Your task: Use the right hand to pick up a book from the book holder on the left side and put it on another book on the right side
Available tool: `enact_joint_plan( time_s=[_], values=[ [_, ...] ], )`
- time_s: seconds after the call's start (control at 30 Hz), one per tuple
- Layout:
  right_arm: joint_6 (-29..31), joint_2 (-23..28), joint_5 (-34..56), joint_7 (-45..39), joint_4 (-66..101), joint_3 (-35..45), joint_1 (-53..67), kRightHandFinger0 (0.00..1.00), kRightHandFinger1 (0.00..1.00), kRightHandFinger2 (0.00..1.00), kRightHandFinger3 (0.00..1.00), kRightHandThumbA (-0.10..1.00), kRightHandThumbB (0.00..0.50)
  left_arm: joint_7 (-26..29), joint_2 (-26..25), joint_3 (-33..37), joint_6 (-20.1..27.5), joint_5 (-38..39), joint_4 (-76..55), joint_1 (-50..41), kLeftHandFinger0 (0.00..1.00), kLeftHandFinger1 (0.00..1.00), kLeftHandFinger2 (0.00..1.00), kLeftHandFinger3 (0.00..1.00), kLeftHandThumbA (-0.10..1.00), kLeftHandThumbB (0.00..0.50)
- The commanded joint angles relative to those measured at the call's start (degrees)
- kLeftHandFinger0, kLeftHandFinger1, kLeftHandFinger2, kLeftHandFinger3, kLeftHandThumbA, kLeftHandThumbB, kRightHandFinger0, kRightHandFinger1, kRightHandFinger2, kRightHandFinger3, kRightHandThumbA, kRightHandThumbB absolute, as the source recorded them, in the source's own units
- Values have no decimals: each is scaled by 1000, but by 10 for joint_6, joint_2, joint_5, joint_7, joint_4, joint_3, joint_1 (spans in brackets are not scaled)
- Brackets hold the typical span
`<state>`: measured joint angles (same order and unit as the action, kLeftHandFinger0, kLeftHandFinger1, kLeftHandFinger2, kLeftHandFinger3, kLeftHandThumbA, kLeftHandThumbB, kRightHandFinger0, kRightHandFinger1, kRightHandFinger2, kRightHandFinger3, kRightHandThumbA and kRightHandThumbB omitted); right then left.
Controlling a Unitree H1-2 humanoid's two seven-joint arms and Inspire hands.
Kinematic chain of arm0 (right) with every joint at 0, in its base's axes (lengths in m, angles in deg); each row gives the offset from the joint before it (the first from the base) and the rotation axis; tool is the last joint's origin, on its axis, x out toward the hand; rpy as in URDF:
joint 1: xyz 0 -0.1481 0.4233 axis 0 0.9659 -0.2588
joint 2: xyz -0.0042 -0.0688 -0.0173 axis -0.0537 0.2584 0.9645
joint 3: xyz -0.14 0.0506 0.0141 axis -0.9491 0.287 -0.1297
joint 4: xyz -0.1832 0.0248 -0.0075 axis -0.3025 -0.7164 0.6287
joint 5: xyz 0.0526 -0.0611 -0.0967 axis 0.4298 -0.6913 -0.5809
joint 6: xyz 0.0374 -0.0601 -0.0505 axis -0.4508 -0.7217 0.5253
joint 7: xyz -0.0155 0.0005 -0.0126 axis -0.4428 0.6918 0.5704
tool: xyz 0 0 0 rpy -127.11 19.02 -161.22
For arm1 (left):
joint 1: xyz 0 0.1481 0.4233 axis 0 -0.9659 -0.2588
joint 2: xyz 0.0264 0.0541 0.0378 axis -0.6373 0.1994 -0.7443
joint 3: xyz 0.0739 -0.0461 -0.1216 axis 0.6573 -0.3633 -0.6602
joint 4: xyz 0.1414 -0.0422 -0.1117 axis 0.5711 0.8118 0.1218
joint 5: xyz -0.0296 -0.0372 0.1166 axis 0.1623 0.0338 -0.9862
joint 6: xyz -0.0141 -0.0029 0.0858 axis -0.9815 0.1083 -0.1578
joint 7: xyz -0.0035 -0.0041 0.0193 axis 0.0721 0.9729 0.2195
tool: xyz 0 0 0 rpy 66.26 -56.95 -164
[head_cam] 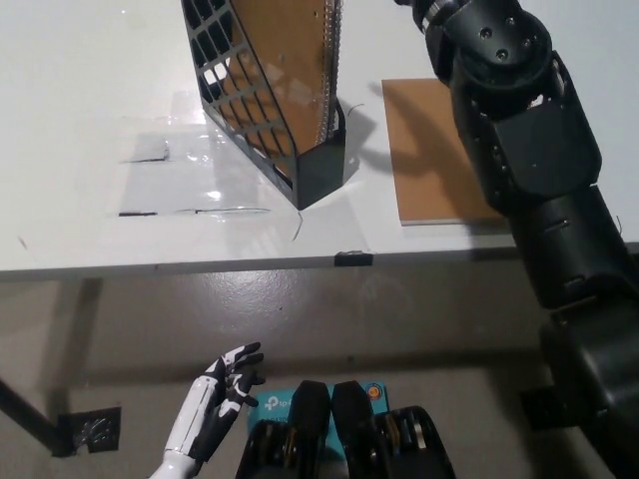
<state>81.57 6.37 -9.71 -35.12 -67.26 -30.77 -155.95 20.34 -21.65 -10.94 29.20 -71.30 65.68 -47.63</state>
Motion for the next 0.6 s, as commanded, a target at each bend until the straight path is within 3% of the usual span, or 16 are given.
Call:
enact_joint_plan(
  time_s=[0.0, 0.57],
  values=[
    [50, 12, -34, 20, -14, -8, -44, 1000, 1000, 1000, 1000, 699, 470, 1, -5, 3, 25, -1, -11, -2, 533, 677, 805, 830, 911, 151],
    [61, 0, -48, 15, -97, -12, -24, 1000, 1000, 1000, 1000, 712, 495, -7, -6, 7, 29, 9, -11, -15, 521, 634, 745, 832, 884, 146]
  ],
)
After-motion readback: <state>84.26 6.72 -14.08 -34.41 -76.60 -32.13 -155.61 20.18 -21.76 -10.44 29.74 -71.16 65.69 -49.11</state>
